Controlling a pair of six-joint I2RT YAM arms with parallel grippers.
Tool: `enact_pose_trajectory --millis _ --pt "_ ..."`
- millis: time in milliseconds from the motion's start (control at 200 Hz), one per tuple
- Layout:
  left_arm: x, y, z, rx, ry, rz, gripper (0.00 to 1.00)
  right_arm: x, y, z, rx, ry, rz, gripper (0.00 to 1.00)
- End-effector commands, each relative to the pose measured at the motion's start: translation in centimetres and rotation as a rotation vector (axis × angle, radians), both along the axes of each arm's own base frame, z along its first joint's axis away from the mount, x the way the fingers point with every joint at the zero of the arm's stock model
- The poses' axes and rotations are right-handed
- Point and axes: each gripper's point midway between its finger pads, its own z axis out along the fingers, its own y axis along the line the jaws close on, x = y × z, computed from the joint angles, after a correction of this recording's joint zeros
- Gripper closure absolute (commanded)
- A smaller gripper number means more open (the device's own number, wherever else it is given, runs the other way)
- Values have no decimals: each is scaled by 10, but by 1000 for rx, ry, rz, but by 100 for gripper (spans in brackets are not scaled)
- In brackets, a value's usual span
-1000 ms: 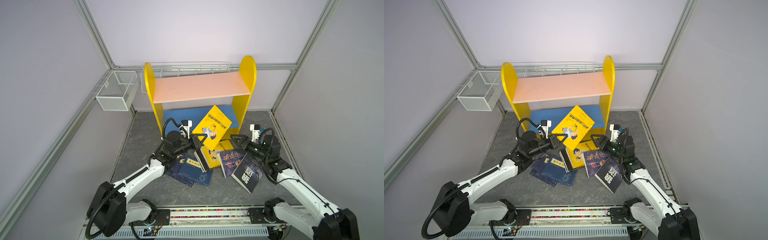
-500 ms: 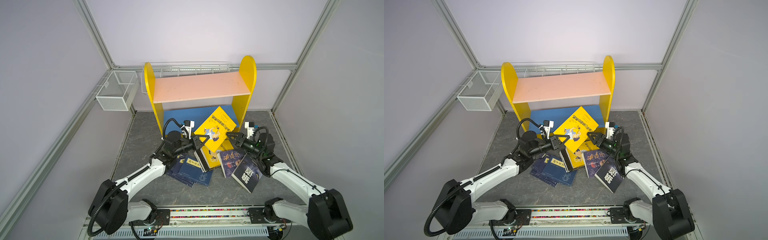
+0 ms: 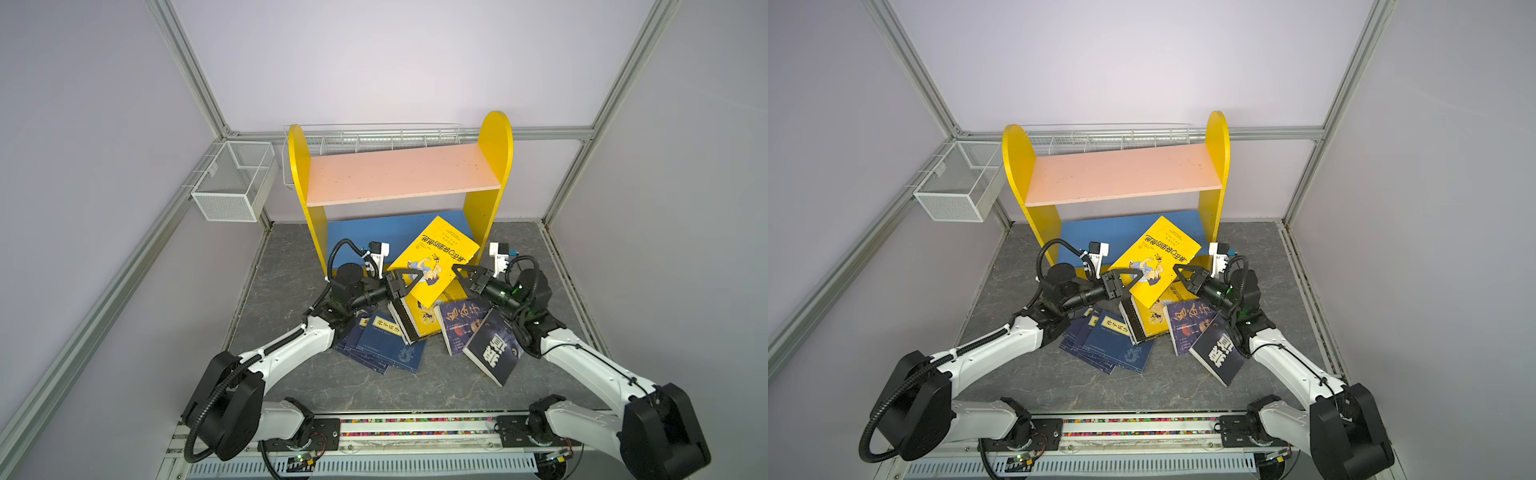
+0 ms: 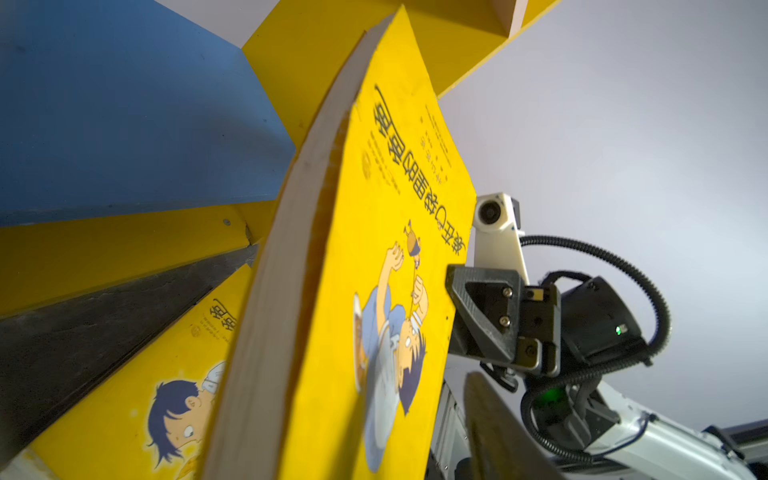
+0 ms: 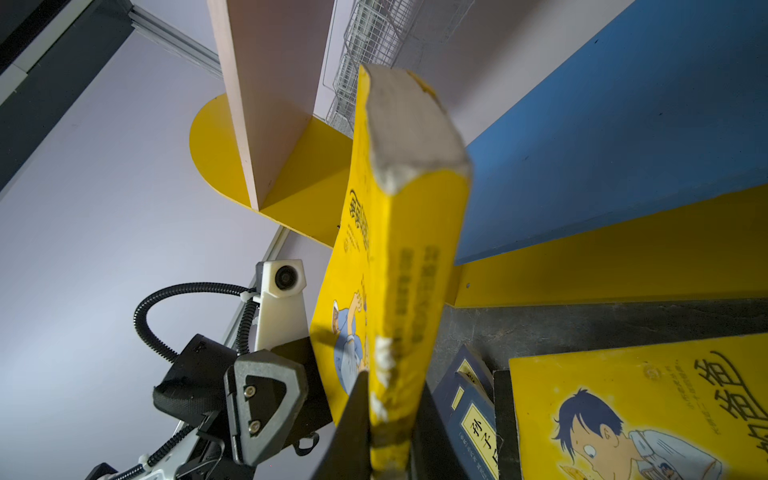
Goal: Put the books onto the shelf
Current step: 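Grasp the yellow book with the left gripper while the right gripper holds it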
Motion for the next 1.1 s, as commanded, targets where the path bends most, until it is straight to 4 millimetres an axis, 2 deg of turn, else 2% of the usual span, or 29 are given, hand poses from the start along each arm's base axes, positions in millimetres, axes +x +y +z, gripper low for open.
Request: enact_pose_trajectory --millis 0,145,345,600,860,1040,1095 --pt "10 1 12 -66 -25 44 37 2 -11 8 54 -4 -78 93" --pt "14 -1 0 -83 15 60 35 4 -21 12 109 4 -141 94" --pt "4 -17 -10 -65 29 30 36 5 -24 24 168 -10 -162 94" --pt "0 -27 -13 -93 47 15 41 7 -32 32 194 -25 -209 94" --pt "3 -26 -7 -127 53 29 63 7 -34 28 179 -23 -232 94" --pt "14 -18 1 -150 69 113 100 5 -22 19 111 -12 -205 94" --pt "19 -13 5 -146 73 149 100 3 -17 15 78 -6 -193 94"
